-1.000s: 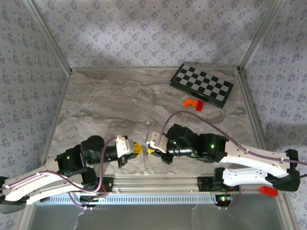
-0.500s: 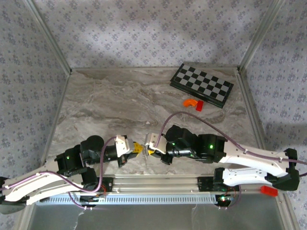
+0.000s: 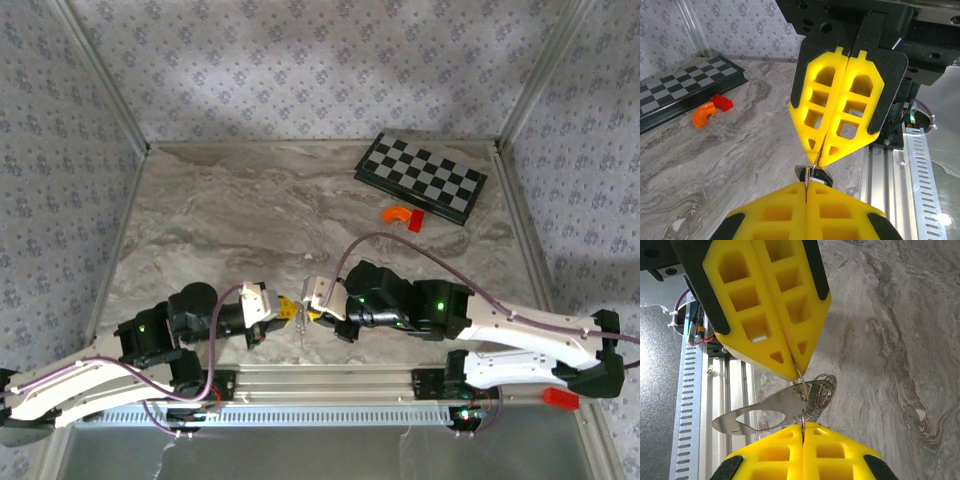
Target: Put the keys on the keyring
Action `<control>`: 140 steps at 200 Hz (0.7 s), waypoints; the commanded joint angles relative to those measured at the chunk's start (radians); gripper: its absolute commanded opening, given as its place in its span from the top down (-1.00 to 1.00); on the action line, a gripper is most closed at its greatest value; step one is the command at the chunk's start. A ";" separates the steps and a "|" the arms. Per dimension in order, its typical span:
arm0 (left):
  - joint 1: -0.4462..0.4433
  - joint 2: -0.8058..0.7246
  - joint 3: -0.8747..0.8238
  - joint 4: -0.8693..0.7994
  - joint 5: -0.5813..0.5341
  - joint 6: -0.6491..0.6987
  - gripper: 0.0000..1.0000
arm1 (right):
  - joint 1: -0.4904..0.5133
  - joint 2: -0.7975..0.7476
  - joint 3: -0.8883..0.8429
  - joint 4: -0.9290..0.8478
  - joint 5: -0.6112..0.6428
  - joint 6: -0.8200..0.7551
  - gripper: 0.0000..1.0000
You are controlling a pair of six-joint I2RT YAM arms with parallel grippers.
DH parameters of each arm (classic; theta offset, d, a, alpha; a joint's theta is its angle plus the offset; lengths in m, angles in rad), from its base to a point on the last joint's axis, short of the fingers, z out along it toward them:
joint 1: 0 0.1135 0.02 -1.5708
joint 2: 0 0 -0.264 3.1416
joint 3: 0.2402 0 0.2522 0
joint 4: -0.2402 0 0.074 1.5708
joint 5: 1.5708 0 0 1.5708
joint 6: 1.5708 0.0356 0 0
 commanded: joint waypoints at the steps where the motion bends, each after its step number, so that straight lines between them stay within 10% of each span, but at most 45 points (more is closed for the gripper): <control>1: -0.006 0.002 0.024 0.028 0.006 0.014 1.00 | 0.006 0.006 0.034 0.015 -0.002 -0.018 1.00; 140: -0.008 0.001 0.020 0.028 0.009 0.013 1.00 | 0.006 0.012 0.032 0.039 -0.010 -0.021 1.00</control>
